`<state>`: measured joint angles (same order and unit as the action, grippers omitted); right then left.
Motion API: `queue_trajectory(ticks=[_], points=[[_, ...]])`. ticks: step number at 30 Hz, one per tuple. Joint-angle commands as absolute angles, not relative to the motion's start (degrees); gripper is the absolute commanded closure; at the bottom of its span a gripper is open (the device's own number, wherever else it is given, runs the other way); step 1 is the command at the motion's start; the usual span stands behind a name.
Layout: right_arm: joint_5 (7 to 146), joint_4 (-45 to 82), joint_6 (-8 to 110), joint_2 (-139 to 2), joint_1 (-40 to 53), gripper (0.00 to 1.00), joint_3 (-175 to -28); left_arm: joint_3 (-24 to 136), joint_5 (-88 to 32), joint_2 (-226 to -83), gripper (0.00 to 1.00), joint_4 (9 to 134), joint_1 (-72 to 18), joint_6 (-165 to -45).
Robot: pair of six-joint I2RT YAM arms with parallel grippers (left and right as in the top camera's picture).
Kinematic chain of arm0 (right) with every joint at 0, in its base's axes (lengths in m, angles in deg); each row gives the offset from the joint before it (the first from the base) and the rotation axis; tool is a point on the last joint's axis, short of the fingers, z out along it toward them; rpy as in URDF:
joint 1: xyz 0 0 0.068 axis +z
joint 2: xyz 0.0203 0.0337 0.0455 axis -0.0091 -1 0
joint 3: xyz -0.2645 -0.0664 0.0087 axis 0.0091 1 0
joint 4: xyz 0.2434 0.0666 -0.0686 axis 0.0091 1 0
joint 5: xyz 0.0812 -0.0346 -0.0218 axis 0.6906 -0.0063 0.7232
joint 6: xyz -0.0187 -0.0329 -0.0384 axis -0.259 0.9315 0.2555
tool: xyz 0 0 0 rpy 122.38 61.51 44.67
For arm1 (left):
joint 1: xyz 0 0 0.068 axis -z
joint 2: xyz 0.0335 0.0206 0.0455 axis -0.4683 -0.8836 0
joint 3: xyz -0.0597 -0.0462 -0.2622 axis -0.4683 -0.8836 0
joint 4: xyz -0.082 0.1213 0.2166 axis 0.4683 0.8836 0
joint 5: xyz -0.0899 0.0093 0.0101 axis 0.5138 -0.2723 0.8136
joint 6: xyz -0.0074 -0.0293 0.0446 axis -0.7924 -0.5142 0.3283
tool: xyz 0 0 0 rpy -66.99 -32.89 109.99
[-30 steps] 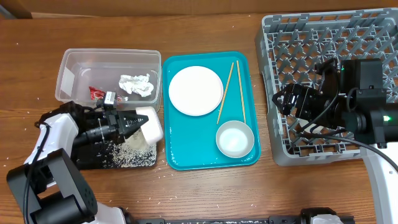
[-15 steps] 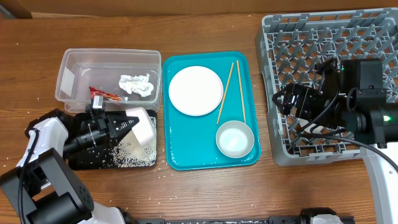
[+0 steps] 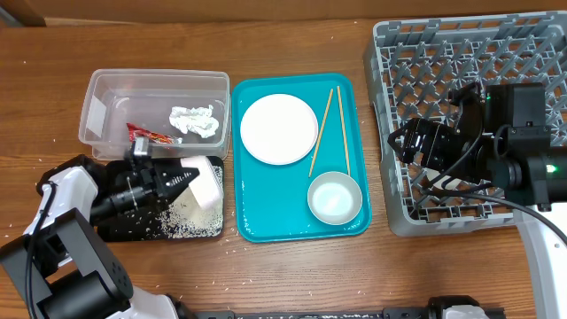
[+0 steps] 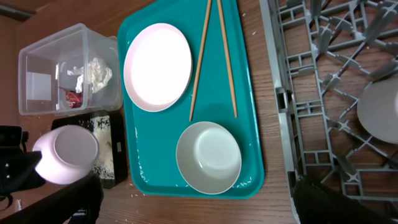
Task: Sort waste into correct bins and load items into the dishwasher
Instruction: 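Tip the pink bowl to pour rice onto the black tray, then set the empty pink bowl back on the teal tray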
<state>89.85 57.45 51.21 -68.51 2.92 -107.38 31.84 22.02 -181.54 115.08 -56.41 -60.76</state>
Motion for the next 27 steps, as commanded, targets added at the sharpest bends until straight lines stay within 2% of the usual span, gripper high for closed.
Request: queue_trajectory(ticks=[1,5,9,16,20,23,24,27], points=[[89.3,56.9,51.2,-68.3,3.1,0.0,-108.6,35.1,19.3,-177.5,0.96,118.7,-52.9,-60.8],[89.3,56.5,51.2,-68.3,3.1,0.0,-108.6,42.5,13.7,-172.4,0.96,117.4,-48.1,-71.5],[89.3,56.5,51.2,-68.3,3.1,0.0,-108.6,49.6,-13.2,-166.9,0.96,109.0,-36.5,-94.9],[89.3,56.5,51.2,-68.3,3.1,0.0,-108.6,50.1,-47.8,-167.8,0.92,100.5,-7.2,-111.9],[89.3,56.5,51.2,-68.3,3.1,0.0,-108.6,50.1,-59.1,-174.6,0.92,98.3,3.5,-117.4],[89.3,57.0,51.2,-68.3,3.1,0.0,-108.6,50.1,-58.9,-182.8,0.96,94.1,8.5,-118.9],[89.3,57.2,51.2,-68.3,3.1,0.0,-108.6,50.1,-58.9,-183.6,0.94,93.4,8.9,-118.9],[89.3,57.6,51.2,-68.3,3.1,0.0,-108.6,50.1,-58.5,-184.4,0.61,91.5,9.5,-118.9]])
